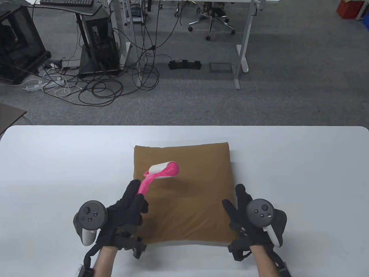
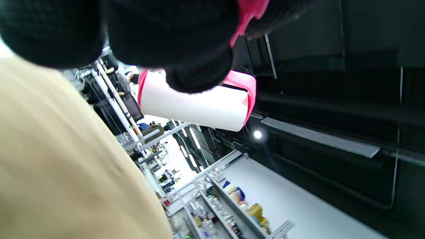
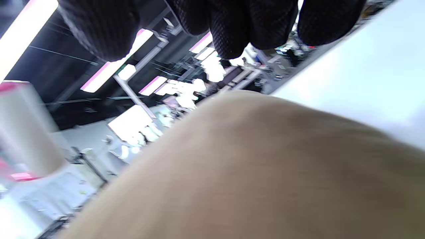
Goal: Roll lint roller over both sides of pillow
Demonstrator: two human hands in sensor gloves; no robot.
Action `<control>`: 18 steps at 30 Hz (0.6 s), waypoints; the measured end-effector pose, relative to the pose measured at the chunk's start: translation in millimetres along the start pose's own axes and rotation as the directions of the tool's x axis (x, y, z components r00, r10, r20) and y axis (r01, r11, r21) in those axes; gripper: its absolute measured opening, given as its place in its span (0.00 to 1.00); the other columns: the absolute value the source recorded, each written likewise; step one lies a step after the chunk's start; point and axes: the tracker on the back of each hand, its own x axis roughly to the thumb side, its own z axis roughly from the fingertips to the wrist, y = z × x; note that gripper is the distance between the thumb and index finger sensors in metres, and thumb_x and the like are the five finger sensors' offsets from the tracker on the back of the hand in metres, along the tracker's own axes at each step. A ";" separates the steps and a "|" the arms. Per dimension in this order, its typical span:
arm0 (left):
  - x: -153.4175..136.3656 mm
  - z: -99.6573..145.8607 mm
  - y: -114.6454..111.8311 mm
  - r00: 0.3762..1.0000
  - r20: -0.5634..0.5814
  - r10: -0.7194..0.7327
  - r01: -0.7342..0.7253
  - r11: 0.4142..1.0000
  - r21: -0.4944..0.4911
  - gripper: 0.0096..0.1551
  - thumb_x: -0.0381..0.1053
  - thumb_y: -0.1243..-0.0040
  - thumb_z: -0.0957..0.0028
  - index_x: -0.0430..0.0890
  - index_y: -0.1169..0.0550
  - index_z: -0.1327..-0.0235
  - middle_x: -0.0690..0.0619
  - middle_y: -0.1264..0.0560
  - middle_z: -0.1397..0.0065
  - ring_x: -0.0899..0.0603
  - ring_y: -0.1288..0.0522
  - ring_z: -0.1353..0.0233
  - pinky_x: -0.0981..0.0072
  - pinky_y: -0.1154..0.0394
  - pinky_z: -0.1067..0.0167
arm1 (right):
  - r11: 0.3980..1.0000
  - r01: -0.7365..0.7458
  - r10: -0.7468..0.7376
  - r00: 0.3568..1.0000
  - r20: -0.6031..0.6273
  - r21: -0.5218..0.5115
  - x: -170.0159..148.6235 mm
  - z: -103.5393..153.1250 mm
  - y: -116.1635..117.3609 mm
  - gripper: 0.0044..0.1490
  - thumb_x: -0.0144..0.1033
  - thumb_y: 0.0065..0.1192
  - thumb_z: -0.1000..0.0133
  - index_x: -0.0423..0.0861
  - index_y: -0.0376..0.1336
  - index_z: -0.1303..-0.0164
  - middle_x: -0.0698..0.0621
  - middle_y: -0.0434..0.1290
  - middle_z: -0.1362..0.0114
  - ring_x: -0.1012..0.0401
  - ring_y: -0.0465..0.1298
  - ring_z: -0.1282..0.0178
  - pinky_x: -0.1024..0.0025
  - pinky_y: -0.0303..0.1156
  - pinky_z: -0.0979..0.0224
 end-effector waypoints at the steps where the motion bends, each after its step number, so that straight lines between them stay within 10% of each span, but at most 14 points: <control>1: -3.5 -0.9 -7.7 0.999 -0.004 0.032 -0.032 0.999 -0.004 0.40 0.59 0.52 0.41 0.32 0.39 0.27 0.52 0.15 0.55 0.54 0.17 0.77 0.51 0.17 0.63 | 1.000 0.020 -0.019 0.999 0.045 -0.015 10.1 4.6 0.2 0.45 0.52 0.55 0.37 0.40 0.49 0.17 0.32 0.60 0.18 0.34 0.63 0.23 0.34 0.64 0.33; 5: -7.2 2.5 -27.8 1.000 -0.009 0.025 -0.025 0.998 -0.059 0.40 0.59 0.55 0.40 0.33 0.42 0.25 0.52 0.17 0.50 0.54 0.17 0.72 0.51 0.18 0.58 | 0.971 0.214 -0.224 0.970 0.098 0.107 43.0 17.6 12.0 0.42 0.52 0.56 0.37 0.41 0.54 0.18 0.33 0.66 0.21 0.38 0.72 0.31 0.41 0.72 0.40; 8: -5.7 14.3 -43.2 0.999 0.011 -0.038 0.038 0.998 -0.058 0.40 0.58 0.57 0.41 0.33 0.44 0.25 0.51 0.19 0.48 0.55 0.18 0.70 0.50 0.18 0.57 | 0.843 0.426 -0.442 0.897 -0.027 0.329 62.1 17.1 37.3 0.41 0.50 0.51 0.34 0.39 0.51 0.17 0.30 0.66 0.23 0.40 0.75 0.36 0.44 0.73 0.45; 18: 20.9 34.2 -73.0 0.980 0.090 -0.177 0.191 0.963 -0.190 0.40 0.56 0.53 0.43 0.31 0.42 0.26 0.45 0.18 0.45 0.48 0.15 0.67 0.45 0.19 0.58 | 0.773 0.437 -0.440 0.892 -0.109 0.460 83.3 8.8 69.3 0.45 0.53 0.45 0.34 0.31 0.51 0.19 0.28 0.64 0.23 0.34 0.70 0.32 0.38 0.69 0.41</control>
